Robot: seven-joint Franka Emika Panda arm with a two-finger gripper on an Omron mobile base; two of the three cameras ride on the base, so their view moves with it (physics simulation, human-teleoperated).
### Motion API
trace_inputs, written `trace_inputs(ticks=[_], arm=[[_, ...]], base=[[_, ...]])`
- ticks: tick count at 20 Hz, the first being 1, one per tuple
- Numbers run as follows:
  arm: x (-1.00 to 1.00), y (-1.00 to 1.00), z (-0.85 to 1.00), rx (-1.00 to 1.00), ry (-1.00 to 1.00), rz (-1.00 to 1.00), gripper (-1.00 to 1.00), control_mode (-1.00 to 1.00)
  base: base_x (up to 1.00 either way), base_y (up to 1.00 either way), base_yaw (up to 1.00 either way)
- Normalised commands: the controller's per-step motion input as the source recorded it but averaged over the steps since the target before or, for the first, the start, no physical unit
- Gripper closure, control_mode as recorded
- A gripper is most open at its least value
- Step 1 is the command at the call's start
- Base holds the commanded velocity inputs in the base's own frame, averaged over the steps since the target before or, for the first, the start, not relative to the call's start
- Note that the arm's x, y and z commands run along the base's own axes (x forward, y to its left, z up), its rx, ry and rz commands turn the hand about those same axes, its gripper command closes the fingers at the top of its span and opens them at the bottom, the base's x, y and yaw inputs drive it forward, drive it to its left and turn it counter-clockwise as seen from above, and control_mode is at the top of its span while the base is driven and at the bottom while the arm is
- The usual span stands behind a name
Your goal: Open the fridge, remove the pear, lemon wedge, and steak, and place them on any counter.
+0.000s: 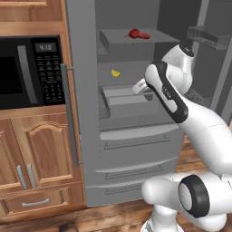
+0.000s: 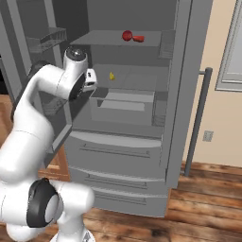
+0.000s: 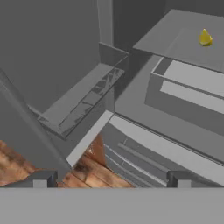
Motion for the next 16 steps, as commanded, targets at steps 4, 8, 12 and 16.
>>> trace_inputs(ticks=[4,8,12,16], arm=[[-0.33,-0.36,0.51,-0.04,0.0,-0.26,-1.0,-1.0],[-0.06,0.0,0.33,-0.06,-0.01,-0.23,-1.0,-1.0],[-0.05,-0.11,0.16,-0.01,-0.01,-0.22,-1.0,-1.0],[-0.18,-0.34,0.27,0.0,-0.06,-0.11,-1.0,-1.0]], base=[[0.0,0.0,0.0],[0.0,0.0,0.0],[0.0,0.0,0.0],[0.0,0.0,0.0]])
